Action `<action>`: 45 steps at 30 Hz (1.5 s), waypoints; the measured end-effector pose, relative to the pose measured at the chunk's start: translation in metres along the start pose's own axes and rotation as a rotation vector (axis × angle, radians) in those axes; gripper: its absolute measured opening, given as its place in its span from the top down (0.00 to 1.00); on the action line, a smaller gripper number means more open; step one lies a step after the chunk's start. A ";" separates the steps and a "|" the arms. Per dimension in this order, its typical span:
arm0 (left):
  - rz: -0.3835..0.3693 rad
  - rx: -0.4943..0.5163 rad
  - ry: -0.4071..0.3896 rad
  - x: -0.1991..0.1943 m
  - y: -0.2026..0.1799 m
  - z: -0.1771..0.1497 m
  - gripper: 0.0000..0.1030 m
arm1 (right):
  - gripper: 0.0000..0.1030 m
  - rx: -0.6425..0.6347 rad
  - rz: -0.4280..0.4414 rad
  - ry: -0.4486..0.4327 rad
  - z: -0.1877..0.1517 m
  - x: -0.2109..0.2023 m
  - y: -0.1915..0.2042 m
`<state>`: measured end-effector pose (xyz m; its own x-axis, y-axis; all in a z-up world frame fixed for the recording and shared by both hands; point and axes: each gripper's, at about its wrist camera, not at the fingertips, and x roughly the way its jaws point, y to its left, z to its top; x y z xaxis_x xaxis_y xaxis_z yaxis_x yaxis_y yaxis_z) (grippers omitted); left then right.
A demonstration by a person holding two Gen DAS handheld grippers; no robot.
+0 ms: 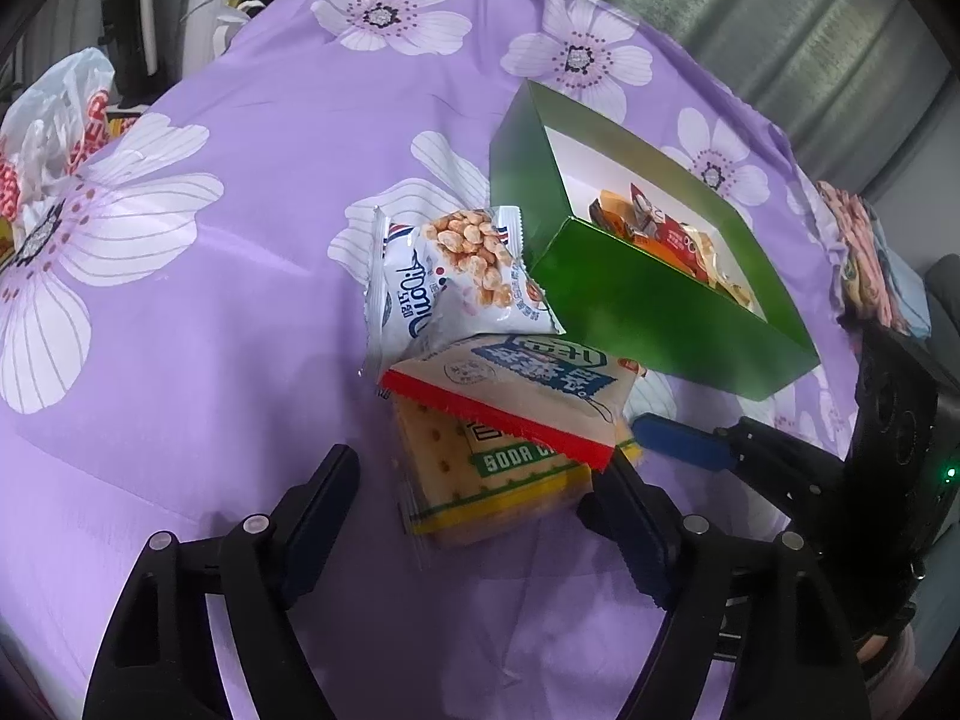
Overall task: Organize snacks
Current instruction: 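Grasp the SODA CRACKER packet with the right gripper and lift it, then carry the cracker packet over the green box and lower it inside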
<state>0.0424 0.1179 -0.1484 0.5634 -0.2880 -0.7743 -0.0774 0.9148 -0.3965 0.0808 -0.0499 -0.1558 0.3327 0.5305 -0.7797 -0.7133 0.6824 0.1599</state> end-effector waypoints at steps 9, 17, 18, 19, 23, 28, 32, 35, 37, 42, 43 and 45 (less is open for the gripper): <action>0.001 0.015 0.026 0.006 -0.002 0.000 0.43 | 0.46 -0.029 0.038 0.013 0.005 0.008 0.003; 0.022 0.008 0.022 0.001 -0.002 -0.003 0.49 | 0.52 -0.036 0.026 0.005 0.003 0.005 0.009; 0.027 0.009 0.021 0.000 -0.003 -0.004 0.49 | 0.53 -0.037 0.023 0.004 0.002 0.005 0.011; 0.032 0.010 0.020 -0.001 -0.003 -0.004 0.49 | 0.55 -0.039 0.022 0.003 0.001 0.004 0.012; 0.027 0.018 0.027 -0.006 -0.009 -0.010 0.49 | 0.55 -0.022 0.028 -0.006 -0.005 -0.003 0.014; 0.013 0.046 0.028 -0.015 -0.023 -0.018 0.49 | 0.55 -0.008 0.017 -0.024 -0.018 -0.020 0.017; -0.008 0.086 0.022 -0.024 -0.042 -0.023 0.49 | 0.55 0.008 0.001 -0.046 -0.027 -0.040 0.017; -0.027 0.112 0.015 -0.031 -0.055 -0.025 0.49 | 0.55 0.028 -0.012 -0.073 -0.035 -0.057 0.015; -0.036 0.131 0.008 -0.035 -0.065 -0.025 0.49 | 0.55 0.041 -0.020 -0.088 -0.040 -0.067 0.014; -0.061 0.174 -0.014 -0.043 -0.088 -0.025 0.49 | 0.55 0.057 -0.051 -0.131 -0.050 -0.090 0.012; -0.064 0.181 -0.018 -0.044 -0.091 -0.025 0.49 | 0.55 0.058 -0.058 -0.141 -0.051 -0.093 0.011; -0.065 0.200 -0.031 -0.047 -0.100 -0.022 0.49 | 0.55 0.058 -0.074 -0.161 -0.052 -0.101 0.011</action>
<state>0.0051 0.0334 -0.0830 0.5872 -0.3422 -0.7335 0.1234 0.9335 -0.3368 0.0073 -0.1223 -0.1070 0.4809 0.5478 -0.6845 -0.6478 0.7482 0.1436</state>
